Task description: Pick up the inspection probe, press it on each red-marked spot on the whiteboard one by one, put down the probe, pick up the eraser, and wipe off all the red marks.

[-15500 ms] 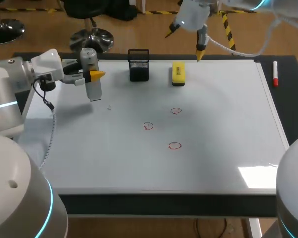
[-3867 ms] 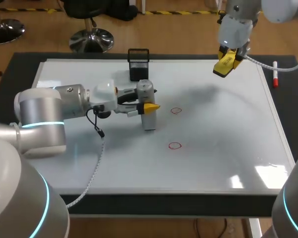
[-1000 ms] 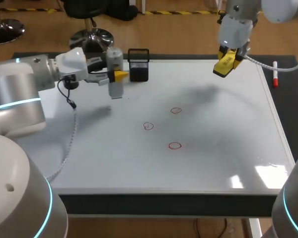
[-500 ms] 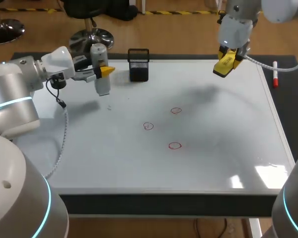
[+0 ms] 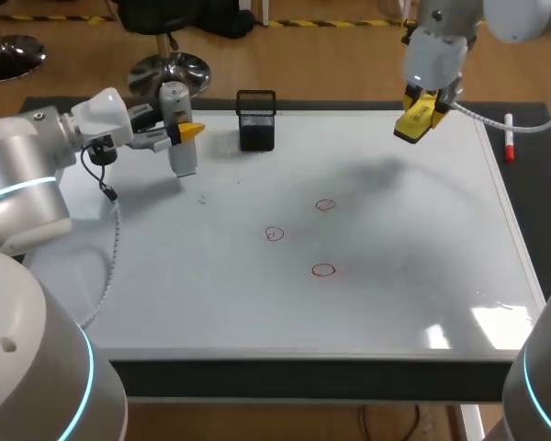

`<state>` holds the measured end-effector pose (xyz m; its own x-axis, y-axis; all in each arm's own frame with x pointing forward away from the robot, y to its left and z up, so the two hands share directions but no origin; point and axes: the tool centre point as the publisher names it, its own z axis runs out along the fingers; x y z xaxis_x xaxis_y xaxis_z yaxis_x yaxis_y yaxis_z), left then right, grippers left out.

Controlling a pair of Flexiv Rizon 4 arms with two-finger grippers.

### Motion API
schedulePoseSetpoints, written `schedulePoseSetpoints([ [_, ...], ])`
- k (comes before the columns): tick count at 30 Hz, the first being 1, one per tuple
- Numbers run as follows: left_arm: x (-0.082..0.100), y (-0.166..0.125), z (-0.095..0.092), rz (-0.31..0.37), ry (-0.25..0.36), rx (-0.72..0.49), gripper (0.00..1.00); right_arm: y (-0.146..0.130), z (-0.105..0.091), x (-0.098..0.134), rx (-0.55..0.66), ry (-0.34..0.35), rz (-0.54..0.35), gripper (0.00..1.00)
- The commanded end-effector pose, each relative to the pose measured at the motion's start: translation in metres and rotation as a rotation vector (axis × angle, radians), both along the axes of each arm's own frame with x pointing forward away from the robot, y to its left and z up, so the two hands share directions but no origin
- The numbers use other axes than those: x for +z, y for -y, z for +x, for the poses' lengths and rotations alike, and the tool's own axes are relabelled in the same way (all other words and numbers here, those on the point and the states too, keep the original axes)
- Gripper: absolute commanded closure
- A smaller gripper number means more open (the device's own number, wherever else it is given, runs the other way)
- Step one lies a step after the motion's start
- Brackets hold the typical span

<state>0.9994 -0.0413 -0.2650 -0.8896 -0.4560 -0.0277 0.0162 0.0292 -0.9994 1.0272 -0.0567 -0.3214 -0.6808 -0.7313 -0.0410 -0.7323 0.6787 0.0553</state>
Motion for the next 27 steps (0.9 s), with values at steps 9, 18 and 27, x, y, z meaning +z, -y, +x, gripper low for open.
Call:
schedulePoseSetpoints([
  [9, 0.001, 0.002, 0.007, -0.002, -0.002, -0.014, 1.00, 0.001, 0.000, 0.001, 0.002, 0.000, -0.004, 1.00],
  [18, 0.001, 0.002, 0.007, -0.002, -0.002, -0.014, 1.00, 0.001, 0.000, 0.001, 0.002, 0.000, -0.004, 1.00],
  [27, 0.001, 0.002, 0.007, -0.002, -0.002, -0.014, 1.00, -0.035, -0.010, 0.004, 0.088, 0.020, -0.015, 1.00],
])
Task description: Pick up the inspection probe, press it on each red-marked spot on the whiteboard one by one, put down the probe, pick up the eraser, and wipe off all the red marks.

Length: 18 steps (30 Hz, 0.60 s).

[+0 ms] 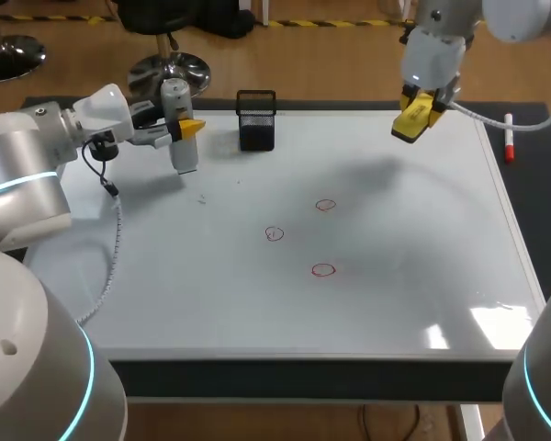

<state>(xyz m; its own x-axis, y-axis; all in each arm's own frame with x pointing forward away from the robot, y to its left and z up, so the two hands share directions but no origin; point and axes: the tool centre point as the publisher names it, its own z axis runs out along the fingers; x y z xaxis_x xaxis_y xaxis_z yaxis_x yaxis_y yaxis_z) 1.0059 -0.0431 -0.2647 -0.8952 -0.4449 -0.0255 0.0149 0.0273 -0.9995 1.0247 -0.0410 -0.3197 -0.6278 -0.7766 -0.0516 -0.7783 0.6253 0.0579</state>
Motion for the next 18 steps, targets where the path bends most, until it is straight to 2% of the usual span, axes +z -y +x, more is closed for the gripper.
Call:
schedulePoseSetpoints([
  [1, 0.001, 0.000, 0.001, -0.001, 0.000, -0.001, 1.00, -0.026, -0.011, 0.003, 0.033, 0.021, -0.020, 1.00],
  [10, 0.001, 0.000, 0.001, -0.001, 0.000, -0.001, 1.00, -0.083, -0.054, 0.018, 0.169, 0.038, -0.030, 1.00],
  [14, 0.001, 0.000, 0.001, -0.001, 0.000, -0.001, 1.00, -0.102, -0.073, 0.029, 0.194, 0.065, 0.003, 1.00],
  [18, 0.001, 0.000, 0.001, -0.001, 0.000, -0.001, 1.00, -0.131, -0.091, 0.033, 0.261, 0.063, 0.006, 1.00],
])
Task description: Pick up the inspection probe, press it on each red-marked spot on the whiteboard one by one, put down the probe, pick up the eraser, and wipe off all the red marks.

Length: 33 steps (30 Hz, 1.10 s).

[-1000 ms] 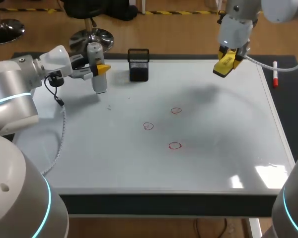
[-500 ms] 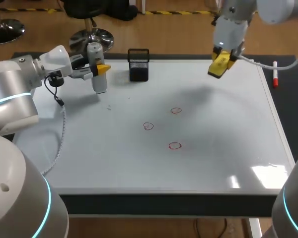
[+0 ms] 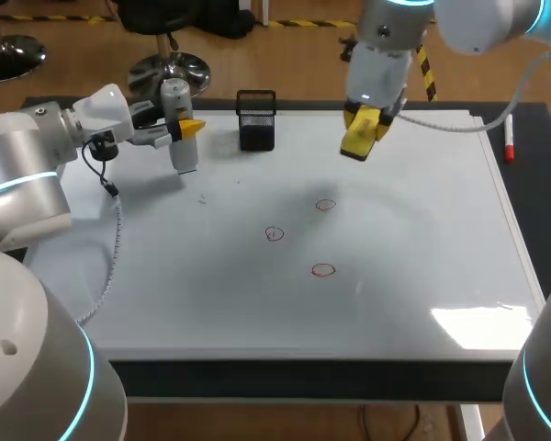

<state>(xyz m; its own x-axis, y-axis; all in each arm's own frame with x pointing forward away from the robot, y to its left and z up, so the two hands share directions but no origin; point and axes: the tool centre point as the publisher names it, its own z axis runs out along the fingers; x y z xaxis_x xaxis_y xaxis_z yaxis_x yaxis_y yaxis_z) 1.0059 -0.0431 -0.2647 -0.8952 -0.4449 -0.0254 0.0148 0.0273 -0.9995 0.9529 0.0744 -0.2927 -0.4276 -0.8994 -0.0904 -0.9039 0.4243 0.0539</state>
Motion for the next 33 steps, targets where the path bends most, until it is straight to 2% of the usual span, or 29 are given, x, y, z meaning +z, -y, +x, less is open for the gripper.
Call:
schedulePoseSetpoints([
  [1, 0.001, 0.000, 0.001, -0.001, 0.000, -0.001, 1.00, -0.023, -0.024, 0.005, 0.045, 0.036, -0.021, 1.00],
  [5, 0.001, 0.000, 0.001, -0.001, 0.000, -0.001, 1.00, -0.057, -0.042, -0.001, 0.125, 0.020, -0.023, 1.00],
  [7, 0.001, 0.000, 0.001, -0.001, 0.000, -0.001, 1.00, -0.072, -0.048, -0.005, 0.157, 0.011, 0.003, 1.00],
  [12, 0.001, 0.000, 0.001, -0.001, 0.000, -0.001, 1.00, -0.099, -0.059, -0.017, 0.217, -0.006, 0.004, 1.00],
  [20, 0.001, 0.000, 0.001, -0.001, 0.000, -0.001, 1.00, -0.133, -0.080, -0.037, 0.300, -0.049, 0.014, 1.00],
  [33, 0.001, 0.000, 0.001, -0.001, 0.000, -0.001, 1.00, -0.166, -0.106, -0.074, 0.387, -0.054, 0.000, 1.00],
])
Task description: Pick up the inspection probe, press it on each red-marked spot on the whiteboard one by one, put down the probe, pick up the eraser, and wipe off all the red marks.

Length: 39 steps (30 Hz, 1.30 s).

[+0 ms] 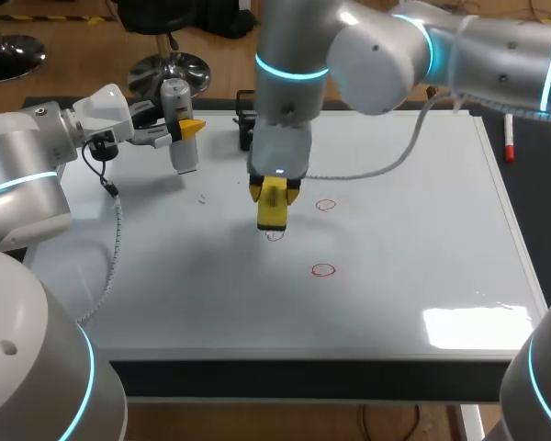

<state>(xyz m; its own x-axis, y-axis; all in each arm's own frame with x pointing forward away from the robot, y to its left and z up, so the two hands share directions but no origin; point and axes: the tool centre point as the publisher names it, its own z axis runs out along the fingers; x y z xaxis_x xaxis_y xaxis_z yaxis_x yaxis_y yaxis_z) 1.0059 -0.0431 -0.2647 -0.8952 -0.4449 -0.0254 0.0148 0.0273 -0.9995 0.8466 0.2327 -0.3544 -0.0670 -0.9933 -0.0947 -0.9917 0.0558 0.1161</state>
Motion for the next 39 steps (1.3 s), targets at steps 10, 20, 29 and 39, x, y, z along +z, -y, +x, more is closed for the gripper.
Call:
schedulePoseSetpoints([
  [10, 0.001, 0.000, 0.001, -0.001, 0.000, -0.001, 1.00, -0.021, -0.005, -0.041, 0.029, 0.029, -0.039, 1.00],
  [20, 0.001, 0.000, 0.001, -0.001, 0.000, -0.001, 1.00, -0.031, -0.007, -0.062, 0.040, 0.018, -0.054, 1.00],
  [29, 0.001, 0.000, 0.001, -0.001, 0.000, -0.001, 1.00, -0.028, -0.012, -0.070, 0.047, 0.017, -0.070, 1.00],
  [39, 0.001, 0.000, 0.001, -0.001, 0.000, -0.001, 1.00, -0.018, -0.012, -0.076, 0.035, 0.021, -0.073, 1.00],
])
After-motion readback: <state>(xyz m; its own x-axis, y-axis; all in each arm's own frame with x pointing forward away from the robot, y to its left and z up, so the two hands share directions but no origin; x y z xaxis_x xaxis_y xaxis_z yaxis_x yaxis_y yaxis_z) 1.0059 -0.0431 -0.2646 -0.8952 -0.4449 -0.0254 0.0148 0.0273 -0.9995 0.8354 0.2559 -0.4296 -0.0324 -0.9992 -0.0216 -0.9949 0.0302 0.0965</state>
